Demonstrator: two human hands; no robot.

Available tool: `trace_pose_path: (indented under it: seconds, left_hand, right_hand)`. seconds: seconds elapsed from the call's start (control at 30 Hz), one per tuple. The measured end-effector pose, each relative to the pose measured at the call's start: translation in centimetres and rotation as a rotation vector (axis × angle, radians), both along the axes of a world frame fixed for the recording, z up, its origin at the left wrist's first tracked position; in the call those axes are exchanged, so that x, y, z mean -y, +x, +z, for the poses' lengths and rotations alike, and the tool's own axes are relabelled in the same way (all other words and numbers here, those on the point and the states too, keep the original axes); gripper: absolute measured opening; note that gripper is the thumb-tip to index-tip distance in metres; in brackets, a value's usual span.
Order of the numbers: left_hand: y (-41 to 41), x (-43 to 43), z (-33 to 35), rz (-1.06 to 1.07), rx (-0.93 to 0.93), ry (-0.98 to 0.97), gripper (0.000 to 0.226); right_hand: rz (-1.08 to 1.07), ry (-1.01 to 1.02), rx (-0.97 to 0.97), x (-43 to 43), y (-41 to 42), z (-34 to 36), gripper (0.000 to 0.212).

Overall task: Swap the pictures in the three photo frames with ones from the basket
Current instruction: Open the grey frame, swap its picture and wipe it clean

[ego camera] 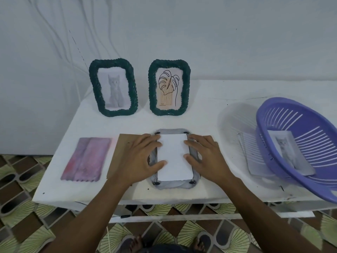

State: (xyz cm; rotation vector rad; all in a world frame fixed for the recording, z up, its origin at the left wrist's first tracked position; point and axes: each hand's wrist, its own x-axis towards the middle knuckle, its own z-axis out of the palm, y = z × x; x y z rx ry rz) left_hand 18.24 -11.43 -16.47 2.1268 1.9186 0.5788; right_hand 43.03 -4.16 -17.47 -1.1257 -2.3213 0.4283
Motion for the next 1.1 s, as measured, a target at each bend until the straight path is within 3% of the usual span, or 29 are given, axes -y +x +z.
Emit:
trace_pose_path:
  seconds: [0.47, 0.63, 0.7, 0.8, 0.97, 1.1]
  left_hand:
    - [0.0, 0.2, -0.1, 0.009, 0.002, 0.017, 0.058]
    - [0.1, 0.2, 0.4, 0.008, 0.081, 0.050, 0.062]
    - [0.0, 0.5, 1.0, 0.068, 0.110, 0.107, 0.061]
    - [-0.9, 1.7, 1.7, 0.262, 0.007, 0.159, 0.059]
    - [-3.3, 4.3, 0.7, 0.403, -0.172, 0.029, 0.075]
    - [-2.9, 4.7, 0.3, 0.443, -0.092, 0.069, 0.069]
  right_hand:
    - [-0.013, 0.009, 0.029, 0.1, 0.0, -0.1, 0.049]
    - [-0.010, 0.003, 0.021, 0.2, 0.0, 0.1, 0.049]
    - [-0.013, -0.006, 0.009, 0.2, 0.0, 0.1, 0.050]
    - [-0.014, -0.047, -0.055, 0.3, 0.0, 0.3, 0.051]
    - [-0.010, -0.099, -0.147, 0.2, 0.0, 0.4, 0.050]
    - [-0.003, -0.118, -0.184, 0.4, 0.0, 0.8, 0.048]
